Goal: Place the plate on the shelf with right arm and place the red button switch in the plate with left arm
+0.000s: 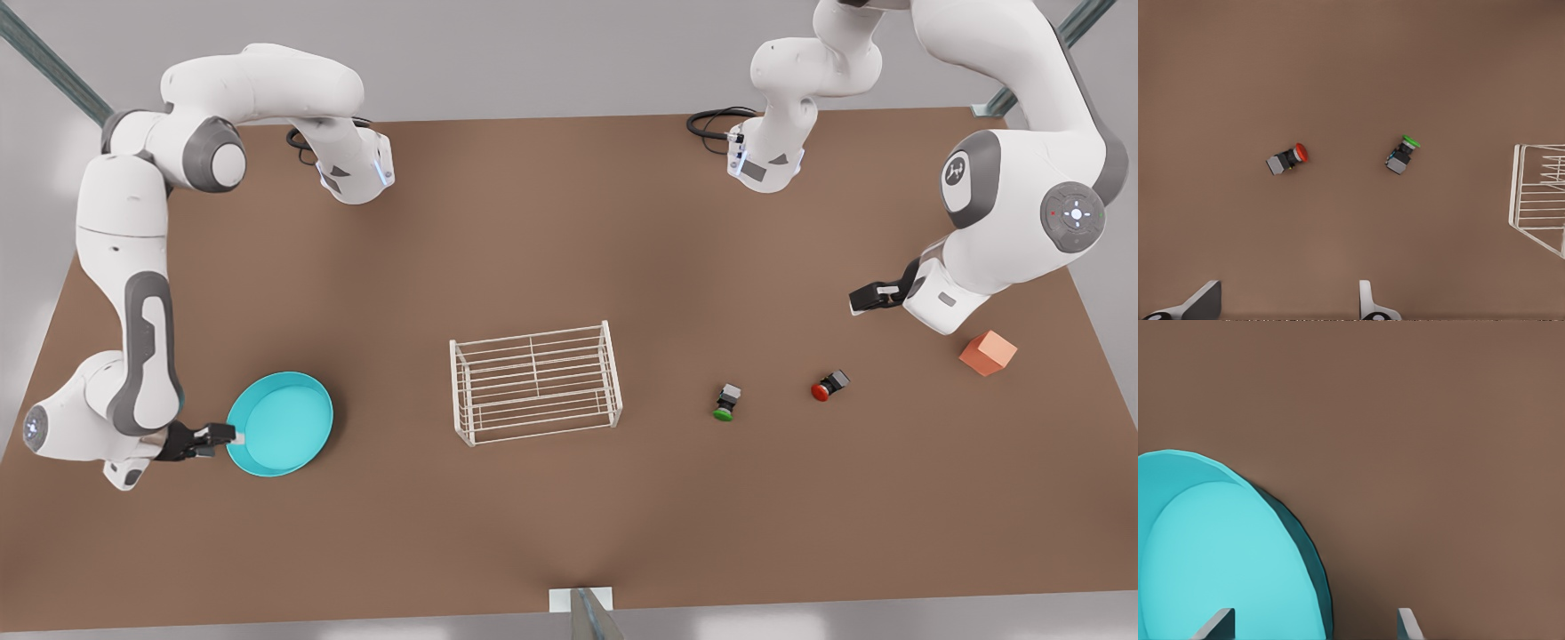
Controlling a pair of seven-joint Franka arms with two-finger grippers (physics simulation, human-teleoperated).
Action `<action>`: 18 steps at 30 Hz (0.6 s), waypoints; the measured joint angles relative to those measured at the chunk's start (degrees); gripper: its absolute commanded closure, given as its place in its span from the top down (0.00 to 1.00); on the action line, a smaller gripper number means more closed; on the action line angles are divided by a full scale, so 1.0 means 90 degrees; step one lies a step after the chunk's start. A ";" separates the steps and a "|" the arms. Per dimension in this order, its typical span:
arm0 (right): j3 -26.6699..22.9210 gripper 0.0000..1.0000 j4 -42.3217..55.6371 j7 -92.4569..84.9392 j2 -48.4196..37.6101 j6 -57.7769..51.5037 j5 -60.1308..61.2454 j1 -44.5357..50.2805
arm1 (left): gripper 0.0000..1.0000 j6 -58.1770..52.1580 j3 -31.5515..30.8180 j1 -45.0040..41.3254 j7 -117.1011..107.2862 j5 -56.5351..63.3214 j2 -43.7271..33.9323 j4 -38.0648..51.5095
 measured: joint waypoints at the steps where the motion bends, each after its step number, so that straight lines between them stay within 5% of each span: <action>1: -0.0012 0.85 -0.0003 0.0020 0.0001 0.0032 0.0003 0.0049 | 1.00 0.0000 0.0000 -0.0002 -0.0003 0.0000 0.0000 0.0000; 9: -0.0600 0.81 -0.0034 0.0154 -0.0017 0.0182 -0.0009 0.0546 | 1.00 -0.0002 0.0000 -0.0008 -0.0018 0.0000 -0.0001 0.0000; 18: -0.0649 0.71 -0.0134 0.0236 0.0010 0.0234 -0.0153 0.0586 | 1.00 -0.0124 -0.0003 -0.0006 -0.0027 0.0004 -0.0046 0.0036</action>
